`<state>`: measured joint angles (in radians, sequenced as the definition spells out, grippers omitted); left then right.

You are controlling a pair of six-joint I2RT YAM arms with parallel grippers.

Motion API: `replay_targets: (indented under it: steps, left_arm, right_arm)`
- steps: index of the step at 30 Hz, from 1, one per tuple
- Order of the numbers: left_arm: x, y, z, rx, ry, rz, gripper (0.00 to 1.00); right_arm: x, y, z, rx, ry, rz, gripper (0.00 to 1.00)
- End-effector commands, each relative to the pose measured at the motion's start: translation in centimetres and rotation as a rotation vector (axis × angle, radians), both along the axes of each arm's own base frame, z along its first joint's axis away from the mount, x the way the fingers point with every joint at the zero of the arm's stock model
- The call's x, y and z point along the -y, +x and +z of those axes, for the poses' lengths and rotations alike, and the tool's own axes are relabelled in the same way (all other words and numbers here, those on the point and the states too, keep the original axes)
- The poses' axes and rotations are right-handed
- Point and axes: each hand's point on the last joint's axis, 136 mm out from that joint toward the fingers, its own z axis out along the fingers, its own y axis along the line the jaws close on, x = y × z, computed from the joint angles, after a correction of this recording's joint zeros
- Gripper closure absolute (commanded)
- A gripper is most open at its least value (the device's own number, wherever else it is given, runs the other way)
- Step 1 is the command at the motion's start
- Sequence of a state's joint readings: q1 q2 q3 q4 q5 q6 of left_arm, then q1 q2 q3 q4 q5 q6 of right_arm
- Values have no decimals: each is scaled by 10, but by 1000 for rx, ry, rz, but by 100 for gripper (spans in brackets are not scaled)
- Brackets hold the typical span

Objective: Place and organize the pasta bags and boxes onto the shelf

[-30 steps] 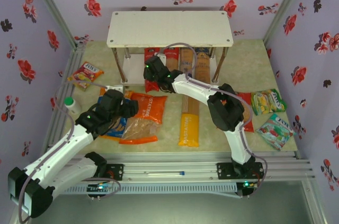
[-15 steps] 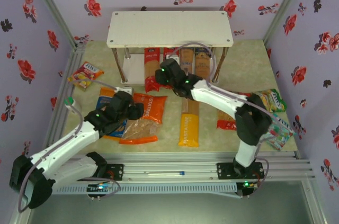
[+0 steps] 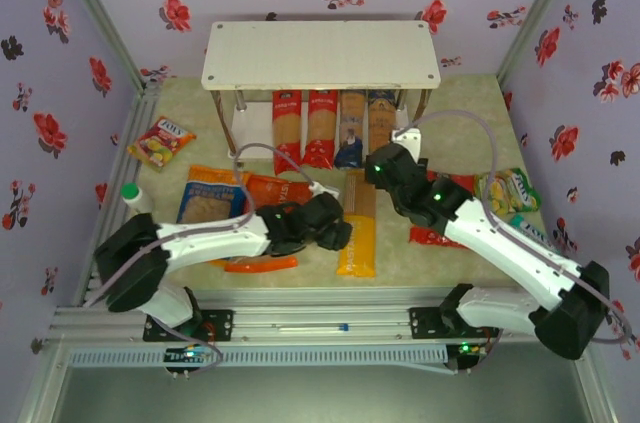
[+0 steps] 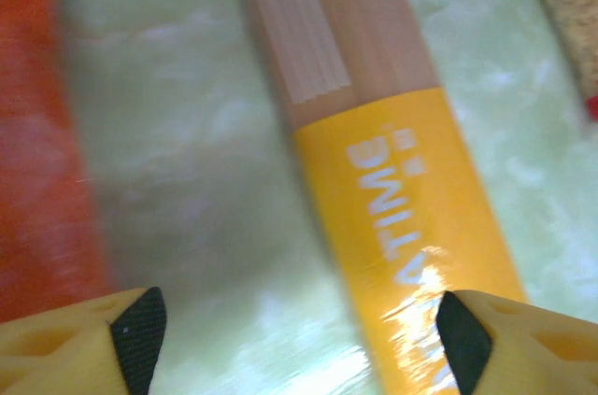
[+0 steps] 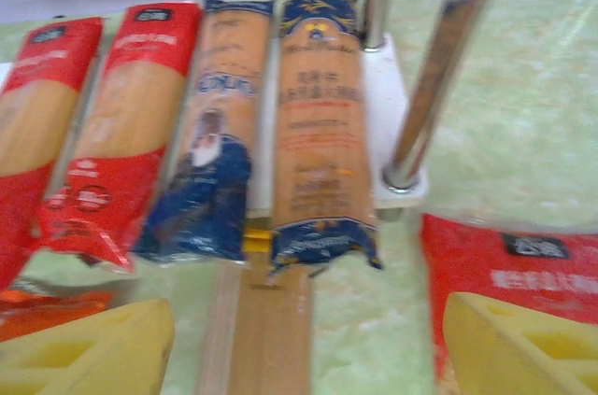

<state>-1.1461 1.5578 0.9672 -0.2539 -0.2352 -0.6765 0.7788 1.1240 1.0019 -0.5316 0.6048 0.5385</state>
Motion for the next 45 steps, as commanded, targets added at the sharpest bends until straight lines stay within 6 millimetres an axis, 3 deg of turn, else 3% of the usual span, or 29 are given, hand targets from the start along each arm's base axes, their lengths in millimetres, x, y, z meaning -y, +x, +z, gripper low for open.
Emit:
replay_targets:
  steps: [1,8,14,21,26,34,37,39,42,45]
  left_arm:
    - [29,1,-4,-58,-108,16,16]
    - [53,3,-34,-180,-186,22,7]
    - [64,0,-51,-218,-99,-5,3]
    - [63,-2,-62,-197,93,-35,1]
    - [50,-5,-81,-210,246,-40,0]
    - [48,-15,-107,-265,274,-35,0]
    - [45,-16,-108,-268,273,-29,5]
    - [39,-16,-107,-269,270,-21,15]
    - [27,-15,-105,-271,264,-4,38]
    - [16,-15,-103,-273,262,8,46]
  right_arm:
    - [26,-10,-3,1,-55,-52,21]
    - [35,-18,5,36,-26,-46,17]
    - [40,-21,12,70,-7,-45,16]
    - [46,-22,12,89,3,-52,14]
    - [53,-24,14,97,-2,-64,14]
    - [66,-29,20,125,12,-89,13]
    - [66,-30,20,123,13,-84,13]
    - [64,-29,22,124,19,-80,13]
    - [61,-28,23,121,27,-70,13]
    - [57,-26,23,116,36,-61,13]
